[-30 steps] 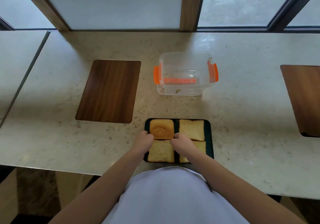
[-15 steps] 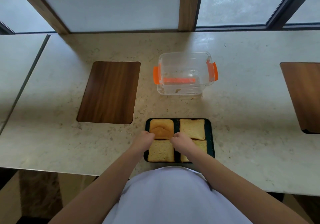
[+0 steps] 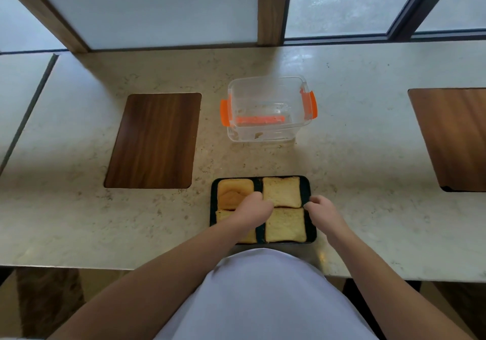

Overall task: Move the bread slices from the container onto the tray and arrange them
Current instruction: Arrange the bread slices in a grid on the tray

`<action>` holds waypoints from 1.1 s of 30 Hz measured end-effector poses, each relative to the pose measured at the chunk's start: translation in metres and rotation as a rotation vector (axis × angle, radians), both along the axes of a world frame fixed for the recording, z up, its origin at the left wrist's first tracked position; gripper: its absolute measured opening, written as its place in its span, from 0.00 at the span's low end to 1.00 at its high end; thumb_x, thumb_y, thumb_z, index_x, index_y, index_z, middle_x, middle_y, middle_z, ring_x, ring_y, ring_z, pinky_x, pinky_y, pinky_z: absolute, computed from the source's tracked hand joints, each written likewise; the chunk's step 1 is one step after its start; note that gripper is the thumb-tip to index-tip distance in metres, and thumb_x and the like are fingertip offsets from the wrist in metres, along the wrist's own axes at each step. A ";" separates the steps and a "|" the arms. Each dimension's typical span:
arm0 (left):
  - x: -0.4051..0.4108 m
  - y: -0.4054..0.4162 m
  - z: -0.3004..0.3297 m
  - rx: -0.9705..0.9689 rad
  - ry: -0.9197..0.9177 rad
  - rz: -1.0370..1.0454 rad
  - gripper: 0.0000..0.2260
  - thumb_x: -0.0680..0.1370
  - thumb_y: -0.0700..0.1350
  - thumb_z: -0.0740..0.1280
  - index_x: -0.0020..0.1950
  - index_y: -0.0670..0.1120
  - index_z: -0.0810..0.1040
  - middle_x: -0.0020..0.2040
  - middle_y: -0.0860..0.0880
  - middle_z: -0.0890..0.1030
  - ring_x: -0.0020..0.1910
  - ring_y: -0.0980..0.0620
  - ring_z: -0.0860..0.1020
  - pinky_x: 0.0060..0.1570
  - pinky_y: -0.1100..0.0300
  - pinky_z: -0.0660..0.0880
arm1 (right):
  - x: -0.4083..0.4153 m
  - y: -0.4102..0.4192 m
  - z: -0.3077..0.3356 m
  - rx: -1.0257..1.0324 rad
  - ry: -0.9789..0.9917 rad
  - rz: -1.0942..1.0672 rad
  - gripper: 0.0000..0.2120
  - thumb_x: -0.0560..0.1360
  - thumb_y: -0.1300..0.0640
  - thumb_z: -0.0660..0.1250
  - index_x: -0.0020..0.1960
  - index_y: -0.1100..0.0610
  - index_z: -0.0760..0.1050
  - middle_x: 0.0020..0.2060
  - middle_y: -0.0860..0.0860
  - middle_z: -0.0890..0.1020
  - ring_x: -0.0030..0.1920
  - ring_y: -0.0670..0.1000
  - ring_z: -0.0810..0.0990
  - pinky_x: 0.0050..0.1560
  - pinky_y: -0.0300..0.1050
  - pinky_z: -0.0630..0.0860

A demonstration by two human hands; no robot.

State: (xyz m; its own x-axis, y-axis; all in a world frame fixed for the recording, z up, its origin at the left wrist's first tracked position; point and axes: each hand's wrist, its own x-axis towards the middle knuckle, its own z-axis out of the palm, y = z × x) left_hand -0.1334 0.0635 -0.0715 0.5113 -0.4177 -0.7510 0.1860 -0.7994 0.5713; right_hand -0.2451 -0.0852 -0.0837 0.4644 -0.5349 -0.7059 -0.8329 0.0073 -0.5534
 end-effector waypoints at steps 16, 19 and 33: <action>0.003 -0.021 -0.026 0.096 0.134 0.222 0.14 0.76 0.41 0.63 0.60 0.40 0.72 0.39 0.47 0.68 0.34 0.52 0.68 0.37 0.57 0.73 | 0.008 0.005 -0.004 0.068 0.011 0.060 0.24 0.78 0.55 0.61 0.72 0.59 0.69 0.57 0.52 0.77 0.56 0.53 0.77 0.60 0.58 0.77; 0.002 -0.022 -0.027 0.105 0.127 0.213 0.05 0.76 0.41 0.63 0.50 0.43 0.72 0.42 0.44 0.71 0.40 0.49 0.74 0.49 0.53 0.79 | 0.008 0.004 -0.003 0.071 0.011 0.053 0.18 0.78 0.55 0.62 0.66 0.59 0.73 0.52 0.52 0.79 0.51 0.52 0.78 0.59 0.58 0.78; 0.007 -0.013 -0.014 0.039 0.130 0.158 0.15 0.79 0.44 0.63 0.65 0.42 0.71 0.50 0.49 0.74 0.52 0.50 0.78 0.46 0.58 0.80 | 0.010 0.001 0.005 0.014 0.046 0.074 0.19 0.77 0.56 0.63 0.61 0.69 0.75 0.54 0.64 0.81 0.50 0.60 0.81 0.53 0.55 0.80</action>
State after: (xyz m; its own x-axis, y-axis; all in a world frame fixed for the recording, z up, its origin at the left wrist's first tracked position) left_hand -0.1259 0.0504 -0.0860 0.4659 -0.3088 -0.8292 0.3812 -0.7756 0.5030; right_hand -0.2355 -0.0843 -0.0785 0.4690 -0.4904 -0.7345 -0.8562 -0.0482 -0.5144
